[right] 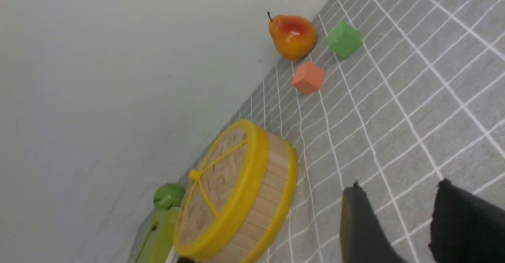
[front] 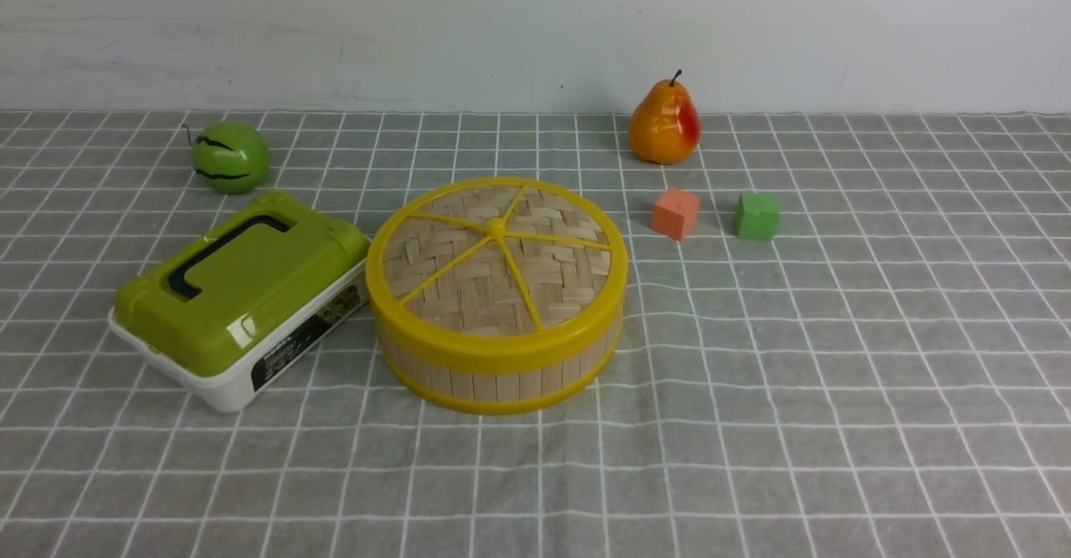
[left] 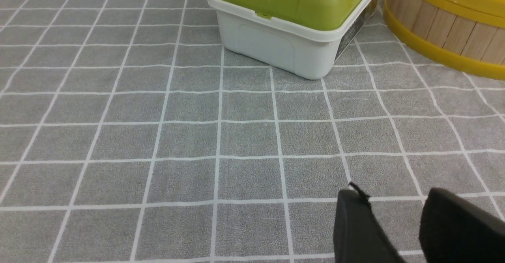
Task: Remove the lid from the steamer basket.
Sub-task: Use the right arm to lift the lid of the steamer
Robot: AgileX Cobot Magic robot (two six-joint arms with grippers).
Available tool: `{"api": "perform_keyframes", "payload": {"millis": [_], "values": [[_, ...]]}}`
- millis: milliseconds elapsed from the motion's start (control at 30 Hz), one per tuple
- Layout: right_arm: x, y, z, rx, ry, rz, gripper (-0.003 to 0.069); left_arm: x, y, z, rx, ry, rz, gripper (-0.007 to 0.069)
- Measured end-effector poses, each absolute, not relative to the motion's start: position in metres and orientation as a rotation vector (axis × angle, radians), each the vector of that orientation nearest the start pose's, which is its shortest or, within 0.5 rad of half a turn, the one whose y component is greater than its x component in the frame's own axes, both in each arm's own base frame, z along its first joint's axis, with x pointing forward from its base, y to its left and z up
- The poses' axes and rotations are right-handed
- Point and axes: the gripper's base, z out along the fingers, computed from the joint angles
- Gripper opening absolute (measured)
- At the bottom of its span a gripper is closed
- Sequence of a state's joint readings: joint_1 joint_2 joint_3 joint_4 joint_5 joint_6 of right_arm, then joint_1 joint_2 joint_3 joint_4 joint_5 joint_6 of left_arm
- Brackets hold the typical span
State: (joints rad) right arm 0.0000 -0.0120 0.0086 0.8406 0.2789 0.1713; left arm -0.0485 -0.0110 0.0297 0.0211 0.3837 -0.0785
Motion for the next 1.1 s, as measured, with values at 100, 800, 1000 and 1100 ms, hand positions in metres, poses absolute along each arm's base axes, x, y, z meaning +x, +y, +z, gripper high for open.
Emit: {"api": "perform_keyframes", "payload": {"millis": [100,800,1000,1100], "values": [[0.049,0.022,0.217,0.562,1.628,0.877,0.0167,0.052,-0.002,0.169,-0.015,1.886,-0.066,0.0239],[0.209,0.058,0.458,-0.519,2.307,0.387,-0.0012,0.052,-0.002,0.169,-0.017,1.886,-0.069,0.0239],[0.283,0.109,0.442,-0.656,2.390,0.288,-0.0007,0.052,-0.002,0.169,-0.017,1.886,-0.069,0.0239],[0.317,0.145,0.423,-0.726,2.424,0.275,-0.0007,0.052,-0.002,0.169,-0.017,1.886,-0.069,0.0239]]}}
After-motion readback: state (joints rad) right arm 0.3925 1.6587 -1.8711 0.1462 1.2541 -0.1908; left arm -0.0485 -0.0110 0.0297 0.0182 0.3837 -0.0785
